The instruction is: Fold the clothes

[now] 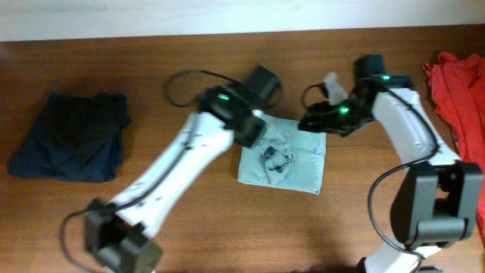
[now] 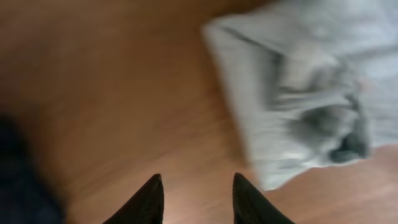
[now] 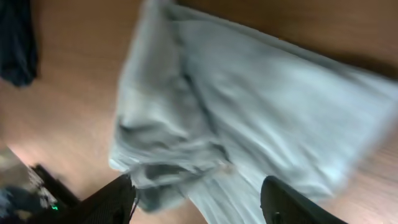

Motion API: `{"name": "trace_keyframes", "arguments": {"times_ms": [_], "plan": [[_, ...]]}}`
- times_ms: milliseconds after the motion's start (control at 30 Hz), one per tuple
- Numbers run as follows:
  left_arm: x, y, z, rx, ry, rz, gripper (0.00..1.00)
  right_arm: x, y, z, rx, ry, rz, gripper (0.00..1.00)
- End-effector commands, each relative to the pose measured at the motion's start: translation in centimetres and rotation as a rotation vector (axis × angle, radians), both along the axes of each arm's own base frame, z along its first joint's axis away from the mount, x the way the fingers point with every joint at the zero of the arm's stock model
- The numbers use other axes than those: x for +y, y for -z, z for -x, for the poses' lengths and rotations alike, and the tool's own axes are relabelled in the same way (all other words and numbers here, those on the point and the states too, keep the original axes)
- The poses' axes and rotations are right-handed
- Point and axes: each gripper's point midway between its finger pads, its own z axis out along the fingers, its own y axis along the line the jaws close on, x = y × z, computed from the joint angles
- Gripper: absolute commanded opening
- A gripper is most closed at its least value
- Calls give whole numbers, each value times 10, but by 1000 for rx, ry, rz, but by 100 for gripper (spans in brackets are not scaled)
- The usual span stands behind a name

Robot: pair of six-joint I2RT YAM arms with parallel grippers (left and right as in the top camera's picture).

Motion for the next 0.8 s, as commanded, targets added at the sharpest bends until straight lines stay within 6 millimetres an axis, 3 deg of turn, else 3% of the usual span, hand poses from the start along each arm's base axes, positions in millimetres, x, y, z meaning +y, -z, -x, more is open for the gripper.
{"name": "trace_keyframes", "arguments": {"times_ms": [0,100,233,300,400,467,633,767], "plan": [[50,-49,-12,-112,-116,34,40,30,4,-4,-83,-67,171,73],[81,-65,-16,-147,-192,50,45,49,13,-4,-110,-77,266,73],[107,-72,-18,-159,-257,51,47,74,27,-3,-122,-77,331,69],[112,-71,-18,-153,-267,47,47,71,36,-1,-105,-27,405,69],[114,-70,-16,-141,-269,40,48,84,45,6,-97,-55,427,70],[114,-70,-16,-144,-269,41,48,93,48,10,-103,-77,428,65],[114,-69,-15,-139,-269,39,47,57,51,3,-93,95,600,29],[115,-68,-13,-130,-269,34,47,26,52,0,-38,154,621,28]]}}
